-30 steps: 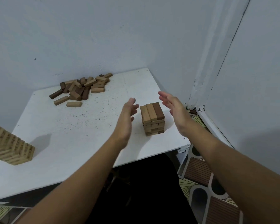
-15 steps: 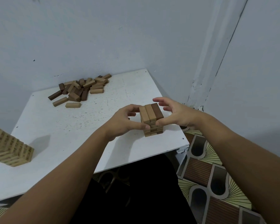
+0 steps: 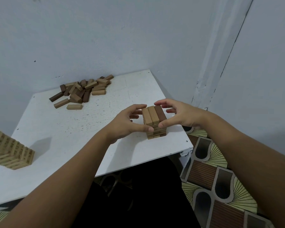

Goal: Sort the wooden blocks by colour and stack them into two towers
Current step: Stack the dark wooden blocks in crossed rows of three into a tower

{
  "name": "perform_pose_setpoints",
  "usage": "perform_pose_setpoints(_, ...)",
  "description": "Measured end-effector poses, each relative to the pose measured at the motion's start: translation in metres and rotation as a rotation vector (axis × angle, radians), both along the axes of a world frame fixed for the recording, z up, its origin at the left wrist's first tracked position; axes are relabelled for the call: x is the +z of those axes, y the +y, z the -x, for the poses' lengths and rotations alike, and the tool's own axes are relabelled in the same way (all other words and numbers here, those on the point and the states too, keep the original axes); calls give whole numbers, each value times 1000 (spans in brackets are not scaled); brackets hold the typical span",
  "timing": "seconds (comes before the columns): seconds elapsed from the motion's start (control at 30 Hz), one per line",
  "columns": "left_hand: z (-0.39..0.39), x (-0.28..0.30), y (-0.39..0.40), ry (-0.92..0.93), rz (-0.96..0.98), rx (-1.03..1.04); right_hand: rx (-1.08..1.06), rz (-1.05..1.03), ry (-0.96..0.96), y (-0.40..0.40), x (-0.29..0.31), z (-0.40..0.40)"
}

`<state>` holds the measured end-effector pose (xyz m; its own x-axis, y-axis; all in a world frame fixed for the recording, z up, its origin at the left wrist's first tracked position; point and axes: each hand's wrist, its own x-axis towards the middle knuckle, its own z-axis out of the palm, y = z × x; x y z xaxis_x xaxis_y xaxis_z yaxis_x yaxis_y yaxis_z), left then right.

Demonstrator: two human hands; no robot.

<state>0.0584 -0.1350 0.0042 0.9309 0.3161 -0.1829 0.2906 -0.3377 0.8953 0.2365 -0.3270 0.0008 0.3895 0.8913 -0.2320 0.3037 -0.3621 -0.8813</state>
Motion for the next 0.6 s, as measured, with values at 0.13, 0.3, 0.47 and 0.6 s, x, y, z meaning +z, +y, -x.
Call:
perform_pose_setpoints(0.13, -3, 2, 0, -18, 15, 2, 10, -17, 18, 1, 2, 0)
perform_pose_setpoints(0.3, -5, 2, -1, -12, 21, -6, 20, -12, 9, 2, 3, 1)
perform_pose_setpoints(0.47, -6, 1, 0, -13, 21, -15, 13, -20, 27, 4, 3, 3)
perform_pose_setpoints(0.6, -6, 1, -1, -11, 22, -12, 7, -14, 25, 4, 3, 5)
